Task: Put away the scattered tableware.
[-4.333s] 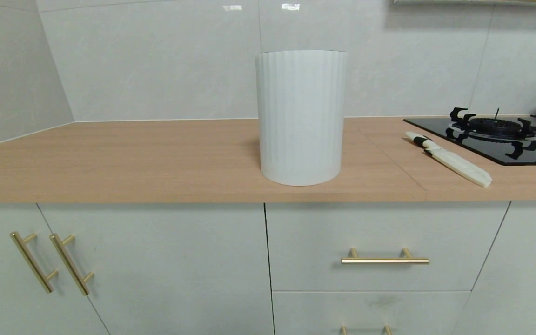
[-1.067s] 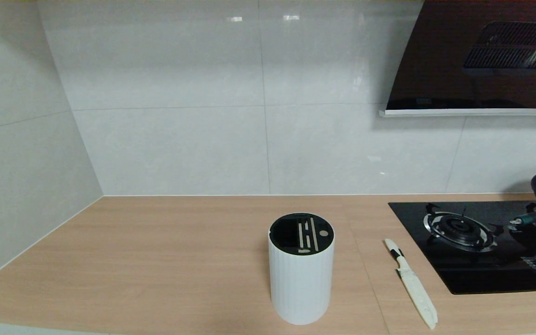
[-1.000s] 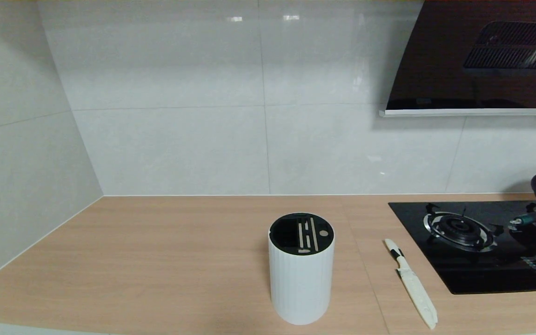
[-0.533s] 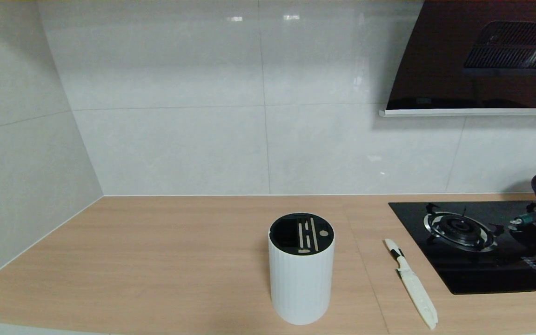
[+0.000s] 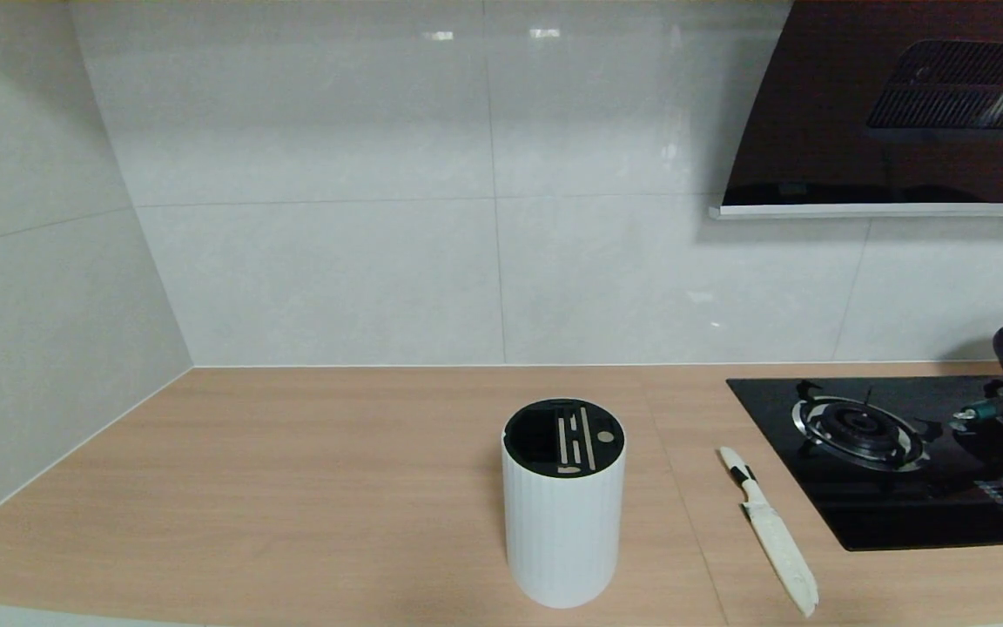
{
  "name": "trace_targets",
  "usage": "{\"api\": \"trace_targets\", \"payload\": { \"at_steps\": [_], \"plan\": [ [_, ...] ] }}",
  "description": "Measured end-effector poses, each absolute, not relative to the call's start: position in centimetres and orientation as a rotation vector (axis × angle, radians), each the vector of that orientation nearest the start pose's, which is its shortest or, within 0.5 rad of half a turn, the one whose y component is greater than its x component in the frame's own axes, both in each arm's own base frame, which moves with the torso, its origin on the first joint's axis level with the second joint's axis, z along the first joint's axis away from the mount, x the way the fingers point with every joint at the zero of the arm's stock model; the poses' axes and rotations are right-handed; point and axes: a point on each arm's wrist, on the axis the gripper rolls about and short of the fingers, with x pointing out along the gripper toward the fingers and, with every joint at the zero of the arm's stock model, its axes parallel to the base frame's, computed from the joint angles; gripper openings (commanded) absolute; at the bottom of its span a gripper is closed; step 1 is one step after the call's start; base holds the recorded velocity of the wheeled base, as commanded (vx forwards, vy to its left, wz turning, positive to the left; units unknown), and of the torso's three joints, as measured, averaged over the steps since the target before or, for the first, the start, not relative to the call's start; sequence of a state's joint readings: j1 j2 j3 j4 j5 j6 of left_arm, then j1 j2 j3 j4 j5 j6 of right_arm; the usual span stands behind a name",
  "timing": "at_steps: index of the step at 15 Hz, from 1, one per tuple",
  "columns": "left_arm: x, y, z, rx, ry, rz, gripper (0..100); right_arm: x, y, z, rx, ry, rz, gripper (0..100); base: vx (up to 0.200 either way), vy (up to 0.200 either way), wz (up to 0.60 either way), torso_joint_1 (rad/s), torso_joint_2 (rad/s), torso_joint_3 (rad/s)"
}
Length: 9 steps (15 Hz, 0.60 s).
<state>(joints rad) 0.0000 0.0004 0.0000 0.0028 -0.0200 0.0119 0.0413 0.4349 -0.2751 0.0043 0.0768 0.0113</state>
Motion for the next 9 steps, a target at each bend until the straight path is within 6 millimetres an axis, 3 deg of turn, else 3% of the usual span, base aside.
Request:
{"api": "trace_targets", "payload": {
  "at_steps": [5, 9],
  "plan": [
    [-2.3, 0.0, 7.5, 0.014, 0.003, -0.02, 100, 9.7, 1.1, 17.4, 0.019, 0.403, 0.194, 100, 0.0, 0.0, 0.0, 0.0, 0.0, 0.0],
    [-2.3, 0.0, 7.5, 0.014, 0.003, -0.02, 100, 17.7, 2.2, 15.7, 0.015, 0.522, 0.219, 100, 0.0, 0.0, 0.0, 0.0, 0.0, 0.0]
  ]
}}
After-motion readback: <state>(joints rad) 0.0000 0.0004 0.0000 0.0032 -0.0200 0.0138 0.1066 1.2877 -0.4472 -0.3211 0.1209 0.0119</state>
